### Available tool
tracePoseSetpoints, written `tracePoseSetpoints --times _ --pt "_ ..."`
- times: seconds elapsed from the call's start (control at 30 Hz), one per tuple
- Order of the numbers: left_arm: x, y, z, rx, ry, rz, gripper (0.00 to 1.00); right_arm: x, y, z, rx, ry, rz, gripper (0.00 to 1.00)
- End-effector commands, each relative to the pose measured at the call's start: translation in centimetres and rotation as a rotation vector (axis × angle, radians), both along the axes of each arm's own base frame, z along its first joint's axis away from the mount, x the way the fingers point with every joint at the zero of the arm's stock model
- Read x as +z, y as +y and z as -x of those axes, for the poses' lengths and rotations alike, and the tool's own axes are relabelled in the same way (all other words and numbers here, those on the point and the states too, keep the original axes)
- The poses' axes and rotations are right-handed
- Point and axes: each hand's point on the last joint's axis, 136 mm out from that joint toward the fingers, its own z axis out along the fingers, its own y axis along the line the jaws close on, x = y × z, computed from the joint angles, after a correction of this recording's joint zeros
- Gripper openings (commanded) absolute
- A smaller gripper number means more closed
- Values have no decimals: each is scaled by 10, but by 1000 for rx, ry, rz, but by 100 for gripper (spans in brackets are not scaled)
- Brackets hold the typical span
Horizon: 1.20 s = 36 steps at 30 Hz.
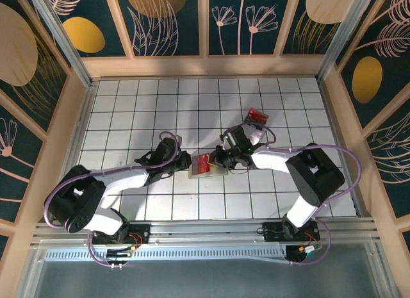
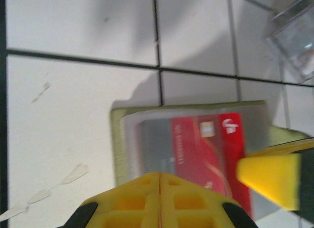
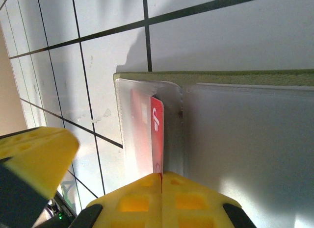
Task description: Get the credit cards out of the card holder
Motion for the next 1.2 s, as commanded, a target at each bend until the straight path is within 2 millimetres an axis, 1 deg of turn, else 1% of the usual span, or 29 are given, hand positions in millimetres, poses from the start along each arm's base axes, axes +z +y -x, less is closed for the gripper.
tracePoseSetpoints --times 0.0,0.1,0.17,0.3,0.4,0.53,0.67,0.73,0.87,0.93,1.17 --pt "15 -14 -1 -58 -35 38 8 13 1 -6 -5 -48 15 0" --pt "4 -20 3 -87 -12 20 6 13 2 -7 -5 -51 15 0" --pt "0 -28 6 -118 -4 14 4 13 2 -6 -3 -49 16 0" --pt "-13 -36 9 -142 16 -11 4 13 2 -5 -3 -48 19 0" --pt "-19 -39 9 -154 26 -24 4 14 1 -6 -6 -50 18 0" --pt "-29 -37 11 -160 43 -53 5 14 2 -6 -6 -52 17 0" --pt "-41 -33 14 -158 71 -84 4 20 9 -4 12 -59 -34 10" --pt "-47 -31 16 -157 86 -91 4 27 16 -3 29 -64 -92 12" --pt "-53 -31 19 -158 107 -94 4 36 25 0 49 -71 -178 15" --pt "-54 -32 20 -161 113 -88 4 35 28 1 55 -72 -182 17" --pt "-53 -34 20 -168 114 -76 3 30 34 3 73 -69 -189 18"
